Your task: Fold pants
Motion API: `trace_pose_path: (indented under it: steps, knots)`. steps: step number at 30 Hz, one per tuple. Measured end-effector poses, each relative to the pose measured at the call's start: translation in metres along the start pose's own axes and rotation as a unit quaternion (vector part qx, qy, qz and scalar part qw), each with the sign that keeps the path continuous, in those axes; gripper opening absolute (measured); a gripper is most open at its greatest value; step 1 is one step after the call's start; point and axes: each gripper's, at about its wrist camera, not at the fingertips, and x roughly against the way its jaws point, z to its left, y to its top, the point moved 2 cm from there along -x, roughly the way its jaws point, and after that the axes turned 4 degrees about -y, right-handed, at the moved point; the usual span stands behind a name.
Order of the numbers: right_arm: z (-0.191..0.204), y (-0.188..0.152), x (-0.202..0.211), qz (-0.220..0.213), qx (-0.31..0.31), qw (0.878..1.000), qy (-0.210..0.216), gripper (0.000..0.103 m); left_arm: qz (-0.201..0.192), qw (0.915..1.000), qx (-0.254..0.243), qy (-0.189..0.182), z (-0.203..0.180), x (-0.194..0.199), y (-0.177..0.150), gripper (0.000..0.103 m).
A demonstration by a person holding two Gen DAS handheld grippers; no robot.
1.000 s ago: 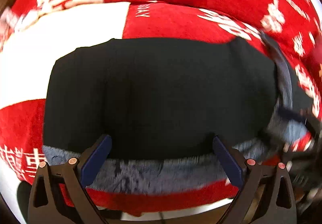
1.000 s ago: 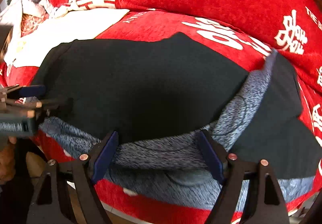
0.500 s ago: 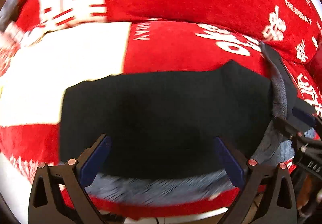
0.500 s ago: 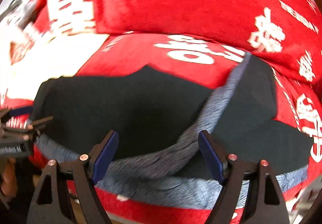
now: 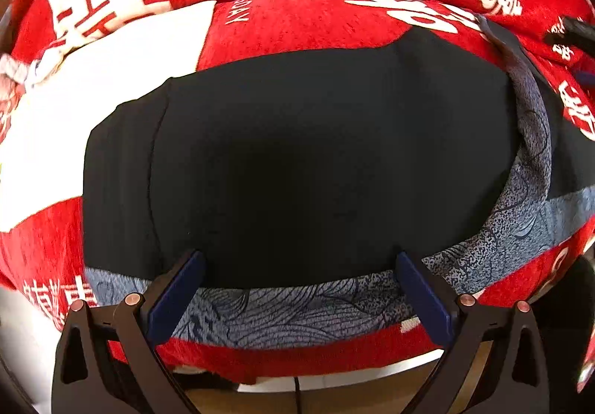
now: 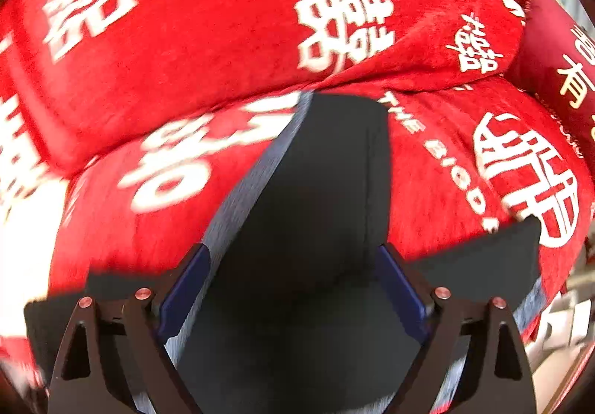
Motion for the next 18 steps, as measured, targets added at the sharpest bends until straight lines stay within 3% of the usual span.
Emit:
trace_pose_path:
  steps: [4,7,8,10,11,12,16,18]
  knots:
    - [0.044,0.037,-0.05,0.057,0.033,0.998,0.009,0.093,-0.003,1.0,0.003,-0.005,-0.007,0.012,0.007,0.103]
    - [0.066,0.034,-0.103,0.143,0.077,0.986,-0.033,0.091,0.0,0.9999,0.007,-0.011,-0.015,0.015,0.017,0.103]
    - [0.066,0.029,-0.115,0.161,0.083,0.982,-0.049,0.074,0.003,0.9998,0.01,-0.017,-0.015,0.016,0.019,0.103]
    - [0.053,0.027,-0.112,0.139,0.069,0.987,-0.043,0.055,0.009,0.9995,0.015,-0.025,-0.016,0.013,0.02,0.103]
    - [0.043,0.026,-0.107,0.14,0.06,0.987,-0.047,0.022,0.013,0.9994,0.017,-0.029,-0.017,0.011,0.02,0.103]
    - [0.03,0.025,-0.096,0.135,0.041,0.99,-0.014,0.011,0.017,0.9992,0.018,-0.031,-0.018,0.008,0.019,0.103]
    - [-0.03,0.009,-0.038,0.068,-0.013,0.998,-0.002,0.006,0.019,0.9994,0.009,-0.028,-0.03,0.001,0.021,0.103]
    - [-0.065,-0.01,-0.004,0.026,-0.045,0.999,0.007,0.006,0.013,0.9988,0.0,-0.047,-0.04,0.003,0.026,0.103]
